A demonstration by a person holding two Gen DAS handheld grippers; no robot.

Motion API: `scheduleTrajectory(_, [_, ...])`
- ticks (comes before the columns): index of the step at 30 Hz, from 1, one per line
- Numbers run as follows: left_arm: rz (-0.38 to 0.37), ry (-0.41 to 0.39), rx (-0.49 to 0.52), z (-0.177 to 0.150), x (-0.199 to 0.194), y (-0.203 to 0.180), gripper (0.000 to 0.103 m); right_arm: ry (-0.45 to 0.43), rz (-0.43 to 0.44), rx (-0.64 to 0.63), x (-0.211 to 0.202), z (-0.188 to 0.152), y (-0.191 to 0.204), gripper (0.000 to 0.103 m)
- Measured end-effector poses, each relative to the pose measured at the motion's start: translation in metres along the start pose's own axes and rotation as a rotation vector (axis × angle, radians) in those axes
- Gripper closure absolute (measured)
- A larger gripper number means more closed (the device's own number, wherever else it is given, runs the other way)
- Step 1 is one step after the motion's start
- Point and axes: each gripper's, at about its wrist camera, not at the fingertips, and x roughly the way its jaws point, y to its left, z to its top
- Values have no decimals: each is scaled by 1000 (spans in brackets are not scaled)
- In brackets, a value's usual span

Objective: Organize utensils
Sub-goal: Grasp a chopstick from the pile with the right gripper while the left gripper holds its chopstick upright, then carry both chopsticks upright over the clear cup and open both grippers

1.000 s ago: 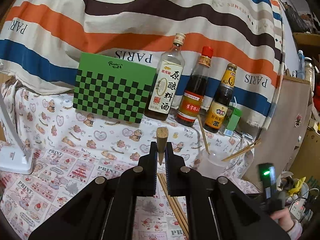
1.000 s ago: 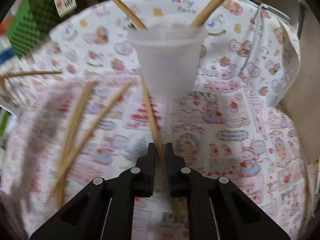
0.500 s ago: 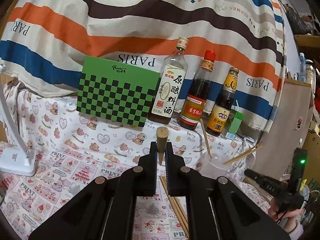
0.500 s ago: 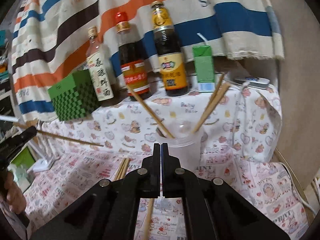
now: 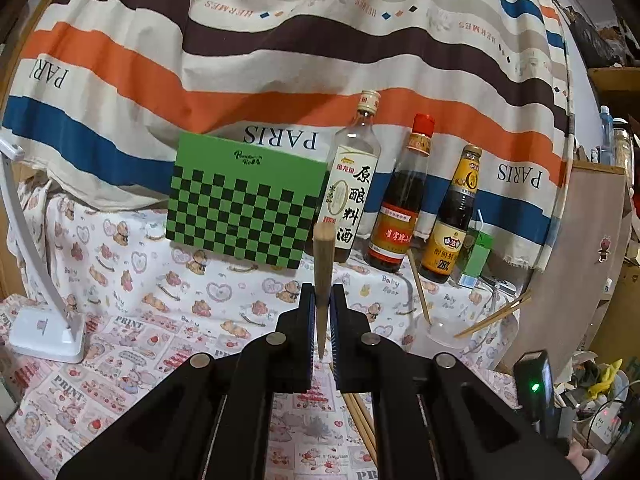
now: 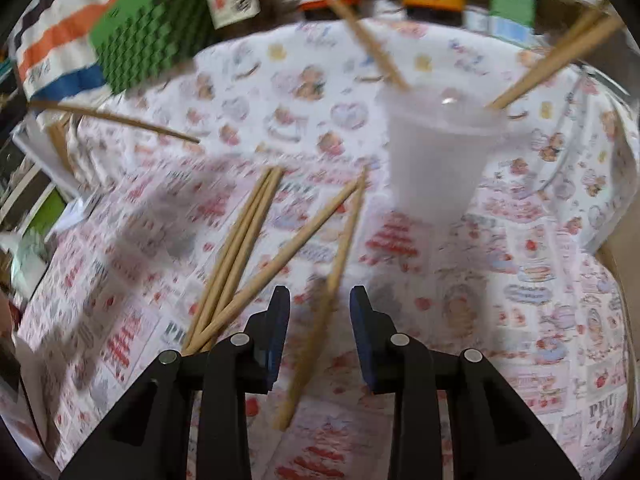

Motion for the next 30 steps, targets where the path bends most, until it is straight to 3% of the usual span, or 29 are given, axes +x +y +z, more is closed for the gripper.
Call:
scheduleTrajectory(4, [3, -1, 2, 0, 0, 0, 97, 53, -22, 17, 10, -3, -1, 70])
scheduleTrajectory(6, [9, 4, 1, 0, 0, 0, 97, 57, -42, 18, 10, -4, -3, 78])
scheduleTrajectory(7, [11, 8, 0, 0, 1, 0, 97, 55, -53, 16, 10, -4, -4, 89])
scheduleTrajectory(11, [24, 15, 3, -1, 3, 0, 97, 42, -55, 47, 10, -4, -10, 94])
scheduleTrajectory(14, [29, 19, 1, -1, 4, 1, 97, -71, -70, 71, -8, -1, -16, 95])
scheduleTrajectory(19, [27, 19, -9, -2, 5, 2, 97, -349, -30, 122, -57, 0, -22, 95])
scheduleTrajectory(24, [18, 13, -17, -1, 3, 3, 97, -627, -118, 103, -103, -7, -18, 95])
scheduleTrajectory(30, [7, 4, -13, -1, 1, 2, 97, -811, -94, 89, -142, -18, -18, 95])
